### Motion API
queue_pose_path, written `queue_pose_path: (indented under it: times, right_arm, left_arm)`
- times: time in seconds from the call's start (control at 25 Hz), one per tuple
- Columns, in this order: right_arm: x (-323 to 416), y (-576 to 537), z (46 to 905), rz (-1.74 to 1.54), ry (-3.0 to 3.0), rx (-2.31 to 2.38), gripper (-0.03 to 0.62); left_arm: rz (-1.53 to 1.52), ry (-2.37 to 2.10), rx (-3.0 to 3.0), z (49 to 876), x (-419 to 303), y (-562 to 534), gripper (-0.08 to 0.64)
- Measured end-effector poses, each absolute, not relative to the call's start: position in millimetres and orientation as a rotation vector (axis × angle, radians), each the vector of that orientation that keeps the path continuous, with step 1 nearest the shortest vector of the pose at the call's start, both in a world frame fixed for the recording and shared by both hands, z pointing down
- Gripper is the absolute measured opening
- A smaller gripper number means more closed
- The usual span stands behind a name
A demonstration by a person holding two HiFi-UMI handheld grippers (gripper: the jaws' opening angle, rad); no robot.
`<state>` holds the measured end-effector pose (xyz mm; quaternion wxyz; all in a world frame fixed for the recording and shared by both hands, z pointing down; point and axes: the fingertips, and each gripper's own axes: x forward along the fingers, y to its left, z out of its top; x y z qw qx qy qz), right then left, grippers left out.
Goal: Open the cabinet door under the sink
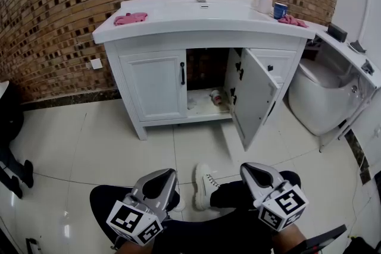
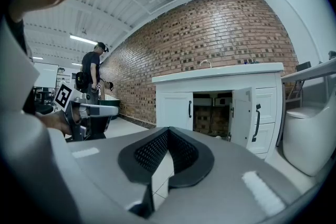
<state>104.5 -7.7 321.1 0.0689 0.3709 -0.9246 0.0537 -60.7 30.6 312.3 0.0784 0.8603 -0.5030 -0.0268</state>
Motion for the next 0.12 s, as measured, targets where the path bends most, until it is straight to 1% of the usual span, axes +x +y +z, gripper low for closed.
queue_pose_path:
  times: [0.12]
  right_arm:
    - [102.1, -8.6, 320.6, 0.159, -2.786, 1.115, 0.006]
  left_arm:
    - [-0.085, -1.505, 2.581, 310.5, -62.4, 29.4, 0.006]
